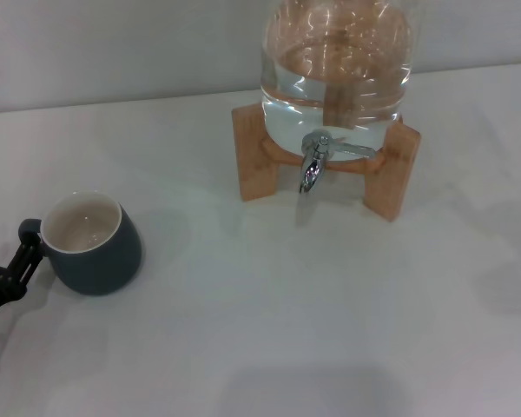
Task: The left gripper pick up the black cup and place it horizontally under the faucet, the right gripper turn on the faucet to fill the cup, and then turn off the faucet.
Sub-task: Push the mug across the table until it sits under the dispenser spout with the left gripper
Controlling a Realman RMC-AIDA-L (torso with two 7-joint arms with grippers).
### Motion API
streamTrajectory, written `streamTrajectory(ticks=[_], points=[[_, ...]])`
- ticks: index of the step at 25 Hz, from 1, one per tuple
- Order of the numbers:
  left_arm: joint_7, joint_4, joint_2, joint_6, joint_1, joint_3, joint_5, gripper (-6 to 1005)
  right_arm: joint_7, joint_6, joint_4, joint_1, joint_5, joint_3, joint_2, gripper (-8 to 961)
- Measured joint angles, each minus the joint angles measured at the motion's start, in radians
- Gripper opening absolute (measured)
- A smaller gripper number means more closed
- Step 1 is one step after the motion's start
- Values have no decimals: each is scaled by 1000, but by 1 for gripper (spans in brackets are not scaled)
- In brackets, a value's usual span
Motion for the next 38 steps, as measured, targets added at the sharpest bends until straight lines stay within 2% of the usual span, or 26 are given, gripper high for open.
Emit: streamTrajectory(ticks=[31,36,38], points=[[-13,-6,-3,1,-5,8,11,625,1,9,-6,-9,0,9,0,853],[-14,-6,-3,-9,-3,9,11,395,0,10,-4,-12,0,13,0,853],[-14,-6,-3,-10,-3,10,12,342,0,11,-3,-14,0,13,0,853]])
